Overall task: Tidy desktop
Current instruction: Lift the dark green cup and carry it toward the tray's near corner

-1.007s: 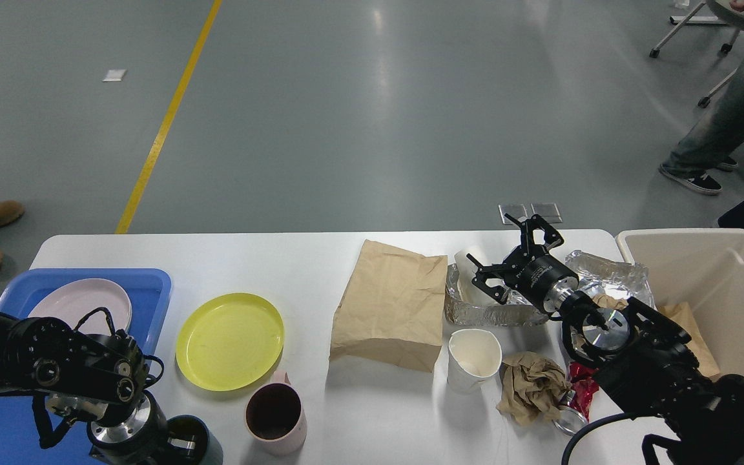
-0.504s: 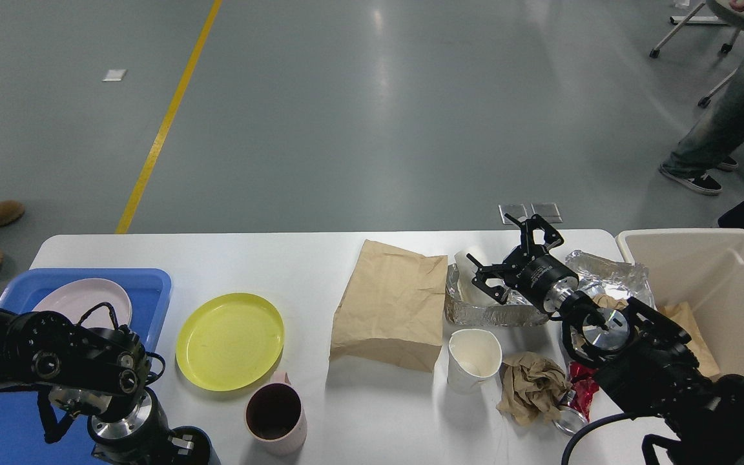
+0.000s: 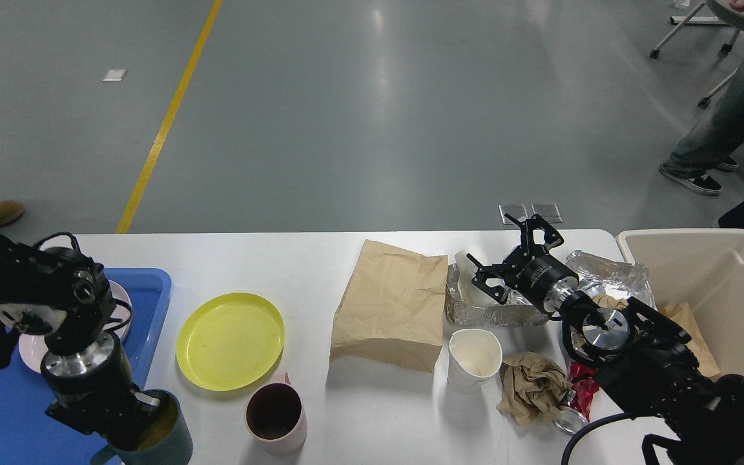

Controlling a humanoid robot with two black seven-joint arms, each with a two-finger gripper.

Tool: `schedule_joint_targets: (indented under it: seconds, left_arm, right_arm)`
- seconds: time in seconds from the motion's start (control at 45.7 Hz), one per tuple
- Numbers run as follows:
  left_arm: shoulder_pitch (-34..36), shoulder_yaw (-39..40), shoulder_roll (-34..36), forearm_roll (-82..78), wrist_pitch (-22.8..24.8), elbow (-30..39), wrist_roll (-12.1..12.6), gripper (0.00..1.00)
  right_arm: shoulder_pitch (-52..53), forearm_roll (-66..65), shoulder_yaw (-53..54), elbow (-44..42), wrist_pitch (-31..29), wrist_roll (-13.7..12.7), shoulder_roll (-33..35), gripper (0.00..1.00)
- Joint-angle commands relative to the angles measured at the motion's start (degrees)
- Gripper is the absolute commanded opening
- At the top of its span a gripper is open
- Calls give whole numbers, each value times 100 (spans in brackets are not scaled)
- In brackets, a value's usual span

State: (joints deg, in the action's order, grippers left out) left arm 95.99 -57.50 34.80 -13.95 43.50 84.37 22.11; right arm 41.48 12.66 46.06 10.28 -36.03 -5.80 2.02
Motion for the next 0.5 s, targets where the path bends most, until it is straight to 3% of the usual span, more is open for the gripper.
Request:
schedule_joint_targets:
  seconds: [0.0,0.175,0.328,0.482]
  left_arm:
    - [779,-516,45,226,492,0,-119,0]
    - [1834,-1289,36,428,1150,9,-576,0]
    - [3011,-2115,10,437,1150,9,-1068,0]
    - [3979,-2854,-17,437,1150,0,-1332,0]
  right_arm:
    - [0,0,0,0,0,0,0,100]
    - [0,0,0,0,0,0,0,100]
    - [0,0,0,0,0,0,0,100]
    - [0,0,0,0,0,0,0,100]
